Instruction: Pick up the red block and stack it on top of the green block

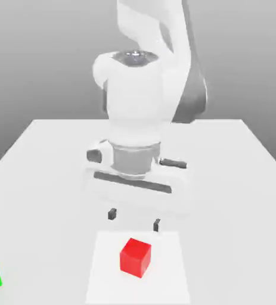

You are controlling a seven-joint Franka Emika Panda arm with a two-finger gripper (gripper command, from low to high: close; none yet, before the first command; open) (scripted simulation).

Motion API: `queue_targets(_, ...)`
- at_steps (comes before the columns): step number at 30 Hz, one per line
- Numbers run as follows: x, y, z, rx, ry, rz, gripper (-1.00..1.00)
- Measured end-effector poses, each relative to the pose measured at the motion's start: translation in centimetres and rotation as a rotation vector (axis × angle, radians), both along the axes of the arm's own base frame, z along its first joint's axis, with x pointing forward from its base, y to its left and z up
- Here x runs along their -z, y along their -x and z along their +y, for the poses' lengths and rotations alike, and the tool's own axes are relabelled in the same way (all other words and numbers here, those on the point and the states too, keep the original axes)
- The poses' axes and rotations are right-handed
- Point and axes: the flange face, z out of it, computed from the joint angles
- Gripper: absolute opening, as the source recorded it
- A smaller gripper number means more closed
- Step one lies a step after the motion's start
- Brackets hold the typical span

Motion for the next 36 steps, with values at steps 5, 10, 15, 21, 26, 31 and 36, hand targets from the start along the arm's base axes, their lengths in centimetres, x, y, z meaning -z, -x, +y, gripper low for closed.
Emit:
queue_targets(5,5.8,0.4,0.0,0.01,-0.002,0.018,0.0)
queue_targets(10,6.7,0.5,0.1,0.01,-0.002,0.018,-1.0)
queue_targets(15,5.2,0.4,0.1,0.011,-0.001,0.018,-1.0)
queue_targets(21,0.4,-1.1,-3.8,0.103,-0.006,0.019,-1.0)
queue_targets(26,-1.1,-4.0,-15.1,0.341,-0.015,0.02,-1.0)
queue_targets(31,-2.6,-3.4,-27.5,0.572,-0.012,0.017,-1.0)
queue_targets(36,2.9,-2.7,-31.0,0.635,-0.008,0.017,1.0)
